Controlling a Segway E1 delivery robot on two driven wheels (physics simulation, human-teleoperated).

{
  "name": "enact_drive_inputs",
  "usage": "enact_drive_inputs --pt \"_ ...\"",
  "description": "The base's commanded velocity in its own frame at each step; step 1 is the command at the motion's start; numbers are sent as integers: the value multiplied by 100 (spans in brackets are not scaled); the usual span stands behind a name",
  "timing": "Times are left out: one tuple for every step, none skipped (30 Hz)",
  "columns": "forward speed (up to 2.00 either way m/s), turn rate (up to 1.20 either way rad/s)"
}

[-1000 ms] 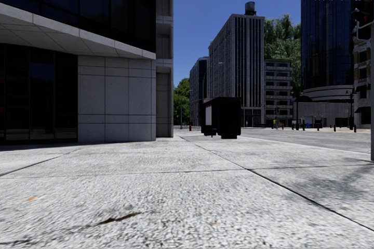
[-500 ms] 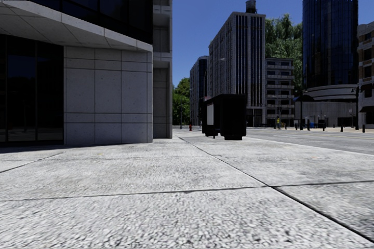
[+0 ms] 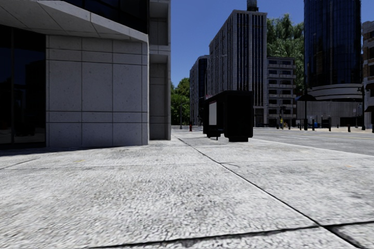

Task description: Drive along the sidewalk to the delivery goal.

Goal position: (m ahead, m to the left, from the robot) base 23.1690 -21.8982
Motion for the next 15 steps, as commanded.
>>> enact_drive_inputs --pt "200 0" --pt "200 0" --pt "200 0" --pt "200 0" --pt "200 0" --pt "200 0" --pt "200 0" --pt "200 0" --pt "200 0" --pt "200 0" --pt "200 0" --pt "200 0" --pt "200 0" --pt "200 0" --pt "200 0"
